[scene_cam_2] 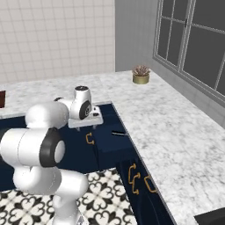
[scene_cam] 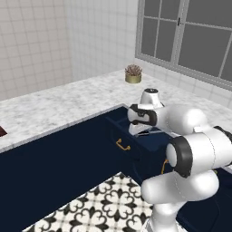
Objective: Pick up the knife from the drawer and place it on the cutting board. Then place the meat from the plate to the cutting board.
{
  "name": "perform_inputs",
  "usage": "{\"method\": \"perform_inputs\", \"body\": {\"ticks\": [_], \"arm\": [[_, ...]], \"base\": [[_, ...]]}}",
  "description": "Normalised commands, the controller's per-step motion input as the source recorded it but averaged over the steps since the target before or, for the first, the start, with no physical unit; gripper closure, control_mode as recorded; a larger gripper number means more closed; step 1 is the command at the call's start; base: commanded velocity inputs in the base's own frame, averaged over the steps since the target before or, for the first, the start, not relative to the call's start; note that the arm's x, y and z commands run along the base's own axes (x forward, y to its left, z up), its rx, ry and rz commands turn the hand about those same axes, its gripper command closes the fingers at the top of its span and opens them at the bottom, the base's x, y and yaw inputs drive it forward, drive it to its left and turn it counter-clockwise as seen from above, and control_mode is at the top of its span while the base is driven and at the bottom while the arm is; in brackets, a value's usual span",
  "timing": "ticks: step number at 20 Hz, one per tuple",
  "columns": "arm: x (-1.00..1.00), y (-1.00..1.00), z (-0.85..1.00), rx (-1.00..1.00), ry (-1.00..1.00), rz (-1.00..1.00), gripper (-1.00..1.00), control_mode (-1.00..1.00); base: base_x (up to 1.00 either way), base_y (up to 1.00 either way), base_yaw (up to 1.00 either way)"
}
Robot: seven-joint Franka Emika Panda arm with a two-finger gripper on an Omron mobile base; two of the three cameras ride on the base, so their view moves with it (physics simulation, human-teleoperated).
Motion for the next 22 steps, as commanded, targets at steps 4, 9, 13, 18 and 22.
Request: {"method": "perform_inputs", "body": {"ticks": [4,9,13,18,22], "arm": [[0.35,-0.02,-0.26,0.0,0.03,0.04,-1.0,-1.0],[0.35,-0.01,-0.34,0.0,0.0,0.03,-1.0,-1.0],[0.39,-0.09,-0.26,0.0,0.01,0.03,-1.0,-1.0],[0.51,-0.06,-0.29,0.0,0.01,0.02,-1.0,-1.0],[0.51,-0.01,-0.38,0.0,0.0,0.02,-1.0,-1.0]], "base": [[0.0,0.0,0.0],[0.0,0.0,0.0],[0.0,0.0,0.0],[0.0,0.0,0.0],[0.0,0.0,0.0]]}}
